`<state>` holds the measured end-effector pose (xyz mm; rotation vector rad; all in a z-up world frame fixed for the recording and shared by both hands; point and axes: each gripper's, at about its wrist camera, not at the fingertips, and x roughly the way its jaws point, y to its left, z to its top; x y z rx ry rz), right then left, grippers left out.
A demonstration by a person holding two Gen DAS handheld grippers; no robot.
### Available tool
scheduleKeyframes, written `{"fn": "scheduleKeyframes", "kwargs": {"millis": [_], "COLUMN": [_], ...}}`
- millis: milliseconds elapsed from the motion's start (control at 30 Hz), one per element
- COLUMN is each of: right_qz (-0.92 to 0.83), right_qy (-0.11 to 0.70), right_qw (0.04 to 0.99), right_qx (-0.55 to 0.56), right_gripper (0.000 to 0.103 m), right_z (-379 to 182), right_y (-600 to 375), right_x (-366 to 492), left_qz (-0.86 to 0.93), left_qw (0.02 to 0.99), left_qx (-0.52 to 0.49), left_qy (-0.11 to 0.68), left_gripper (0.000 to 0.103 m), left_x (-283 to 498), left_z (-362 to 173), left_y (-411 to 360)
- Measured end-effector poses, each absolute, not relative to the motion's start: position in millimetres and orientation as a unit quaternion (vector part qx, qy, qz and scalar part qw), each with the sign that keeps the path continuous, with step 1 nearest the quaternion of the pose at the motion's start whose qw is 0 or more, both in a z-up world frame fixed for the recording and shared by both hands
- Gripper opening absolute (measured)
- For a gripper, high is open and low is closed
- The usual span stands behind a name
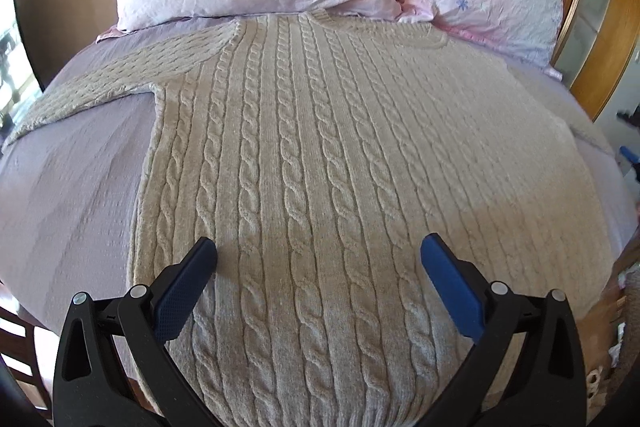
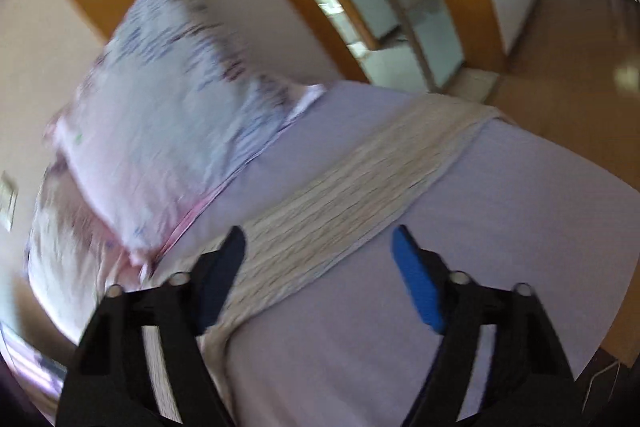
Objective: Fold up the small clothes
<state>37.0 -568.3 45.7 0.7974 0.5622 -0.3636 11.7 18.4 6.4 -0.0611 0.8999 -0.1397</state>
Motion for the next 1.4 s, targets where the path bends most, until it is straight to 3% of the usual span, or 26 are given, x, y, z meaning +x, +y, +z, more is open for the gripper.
{"fn": "scheduleKeyframes", "kwargs": {"millis": [167, 300, 400, 500, 600, 800, 867, 967, 1033, 1100, 1167, 1333, 1400], "right_qz": [-0.257, -0.271, -0.275, -0.277, -0.221, 0.063, 0.171, 0.267, 0.262, 0.238, 0.214, 0.146, 0.130], "right_qy": [0.273, 0.271, 0.276, 0.262, 0.224, 0.218, 0.267, 0.319, 0.299, 0.280, 0.274, 0.284, 0.286], "right_qw": [0.797, 0.779, 0.779, 0.795, 0.865, 0.946, 0.930, 0.898, 0.909, 0.923, 0.929, 0.935, 0.935], "right_qx": [0.474, 0.497, 0.492, 0.472, 0.391, 0.233, 0.185, 0.144, 0.126, 0.119, 0.123, 0.153, 0.167], "right_gripper": [0.044, 0.029, 0.008, 0.006, 0.006, 0.007, 0.012, 0.043, 0.063, 0.073, 0.075, 0.078, 0.079], "right_z": [15, 1, -3, 12, 67, 151, 146, 128, 130, 135, 139, 128, 122], "right_y": [-654, -672, -679, -669, -612, -389, -307, -227, -220, -229, -249, -307, -323], "right_x": [51, 56, 67, 70, 90, 133, 147, 143, 130, 129, 118, 116, 109], "left_qz": [-0.098, -0.026, 0.026, 0.084, 0.112, 0.140, 0.155, 0.169, 0.174, 0.172, 0.165, 0.183, 0.189], "left_qw": [0.914, 0.933, 0.935, 0.931, 0.921, 0.892, 0.887, 0.876, 0.864, 0.849, 0.828, 0.804, 0.795], "left_qx": [-0.174, -0.147, -0.135, -0.149, -0.220, -0.333, -0.341, -0.364, -0.390, -0.421, -0.461, -0.508, -0.521], "left_qy": [0.354, 0.328, 0.327, 0.321, 0.300, 0.272, 0.270, 0.267, 0.268, 0.268, 0.273, 0.250, 0.246], "left_gripper": [0.102, 0.102, 0.102, 0.102, 0.102, 0.102, 0.102, 0.102, 0.101, 0.093, 0.084, 0.076, 0.062], "left_x": [12, 19, 28, 37, 44, 61, 67, 73, 76, 82, 90, 100, 104], "left_z": [29, 48, 55, 57, 58, 45, 41, 33, 26, 17, 5, -3, -6], "left_y": [74, 108, 140, 184, 237, 310, 325, 344, 359, 372, 387, 413, 424]}}
